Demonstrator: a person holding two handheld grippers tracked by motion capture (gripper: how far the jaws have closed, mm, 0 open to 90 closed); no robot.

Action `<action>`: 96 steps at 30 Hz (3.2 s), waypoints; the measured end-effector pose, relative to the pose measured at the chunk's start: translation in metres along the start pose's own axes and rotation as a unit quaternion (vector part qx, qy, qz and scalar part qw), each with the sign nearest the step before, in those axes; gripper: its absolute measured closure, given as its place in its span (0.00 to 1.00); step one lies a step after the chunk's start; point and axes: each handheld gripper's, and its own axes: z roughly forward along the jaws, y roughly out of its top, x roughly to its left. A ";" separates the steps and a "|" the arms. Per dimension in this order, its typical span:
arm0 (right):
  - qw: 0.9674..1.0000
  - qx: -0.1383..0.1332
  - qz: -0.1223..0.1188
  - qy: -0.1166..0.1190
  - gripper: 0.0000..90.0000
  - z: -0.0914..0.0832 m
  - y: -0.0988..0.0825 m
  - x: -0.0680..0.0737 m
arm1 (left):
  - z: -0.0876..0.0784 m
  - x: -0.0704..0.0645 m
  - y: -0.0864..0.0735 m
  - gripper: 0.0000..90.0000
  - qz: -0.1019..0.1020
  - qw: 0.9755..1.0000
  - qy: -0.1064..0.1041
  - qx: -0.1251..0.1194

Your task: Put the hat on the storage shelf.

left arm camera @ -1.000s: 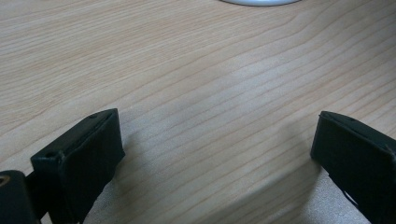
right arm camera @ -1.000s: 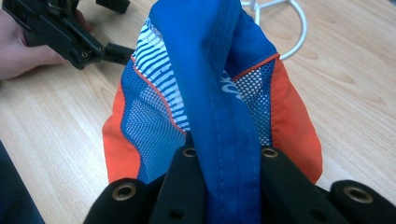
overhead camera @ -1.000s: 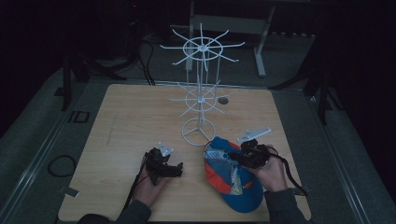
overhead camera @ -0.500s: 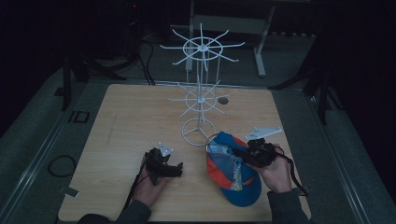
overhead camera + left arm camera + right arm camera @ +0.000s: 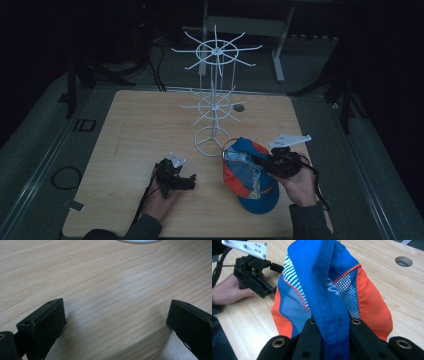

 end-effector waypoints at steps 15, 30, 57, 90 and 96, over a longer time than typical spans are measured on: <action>1.000 -0.029 0.004 0.003 0.98 -0.012 0.004 -0.001 | 0.000 0.000 0.000 0.03 0.000 1.000 0.000 0.000; 0.998 -0.064 -0.006 0.006 0.98 -0.027 0.012 0.000 | 0.000 0.000 0.000 0.03 0.000 1.000 0.000 0.001; 0.994 -0.110 -0.018 0.015 0.98 -0.053 0.026 -0.003 | 0.000 0.000 0.000 0.03 0.000 1.000 0.000 0.000; 0.986 -0.165 -0.007 0.015 0.98 -0.074 0.045 -0.012 | 0.000 0.000 0.000 0.03 0.000 1.000 0.000 0.000; 0.985 -0.173 -0.009 0.014 0.98 -0.079 0.050 -0.012 | 0.000 0.000 0.000 0.03 0.000 1.000 0.000 0.000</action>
